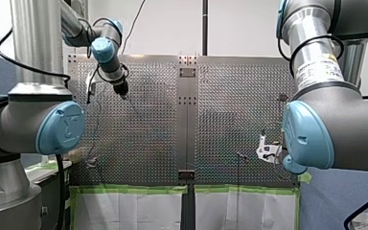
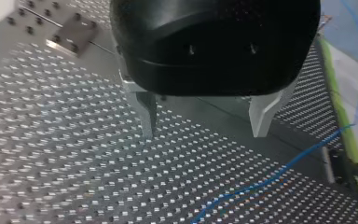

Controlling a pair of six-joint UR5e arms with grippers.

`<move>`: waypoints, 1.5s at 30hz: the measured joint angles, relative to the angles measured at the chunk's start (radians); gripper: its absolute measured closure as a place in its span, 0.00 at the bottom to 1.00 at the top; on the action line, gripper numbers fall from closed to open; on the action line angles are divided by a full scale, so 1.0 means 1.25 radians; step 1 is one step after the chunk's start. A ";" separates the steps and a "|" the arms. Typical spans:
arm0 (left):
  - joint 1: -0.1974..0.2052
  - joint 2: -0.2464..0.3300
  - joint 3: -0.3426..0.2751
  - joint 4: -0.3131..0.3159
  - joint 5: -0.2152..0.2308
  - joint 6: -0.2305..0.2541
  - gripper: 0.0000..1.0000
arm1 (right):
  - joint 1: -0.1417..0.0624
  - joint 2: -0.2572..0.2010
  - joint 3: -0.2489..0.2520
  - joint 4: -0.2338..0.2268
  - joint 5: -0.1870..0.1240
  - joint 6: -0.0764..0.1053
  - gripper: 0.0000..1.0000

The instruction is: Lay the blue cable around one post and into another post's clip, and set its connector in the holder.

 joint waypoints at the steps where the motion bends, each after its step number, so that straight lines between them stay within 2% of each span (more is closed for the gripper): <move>1: -0.006 -0.006 -0.003 0.006 -0.006 -0.002 0.00 | 0.000 0.000 0.000 0.000 0.000 0.000 1.00; 8: -0.052 -0.052 -0.036 0.052 -0.044 -0.037 0.00 | 0.000 0.000 0.000 0.002 -0.003 0.001 1.00; 17: -0.117 -0.117 -0.091 0.117 0.000 -0.093 0.00 | -0.001 0.000 -0.001 0.004 -0.009 -0.003 1.00; 21: -0.146 -0.146 -0.096 0.146 0.015 -0.080 0.00 | 0.000 0.000 0.000 0.004 -0.009 -0.005 1.00; 27: -0.186 -0.186 -0.096 0.186 0.032 -0.049 0.00 | -0.006 -0.001 -0.001 0.001 -0.008 0.009 1.00; 34: -0.232 -0.232 -0.095 0.232 0.034 -0.038 0.00 | -0.002 -0.002 -0.001 0.011 -0.004 0.011 1.00; 37: -0.251 -0.251 -0.095 0.251 0.034 -0.025 0.00 | 0.003 -0.003 -0.001 0.013 -0.008 0.007 1.00; 42: -0.285 -0.285 -0.095 0.285 0.039 -0.012 0.00 | 0.017 -0.004 -0.001 0.014 -0.025 -0.011 1.00; 45: -0.306 -0.306 -0.094 0.306 0.040 -0.008 0.00 | 0.024 -0.005 -0.001 0.015 -0.030 -0.016 1.00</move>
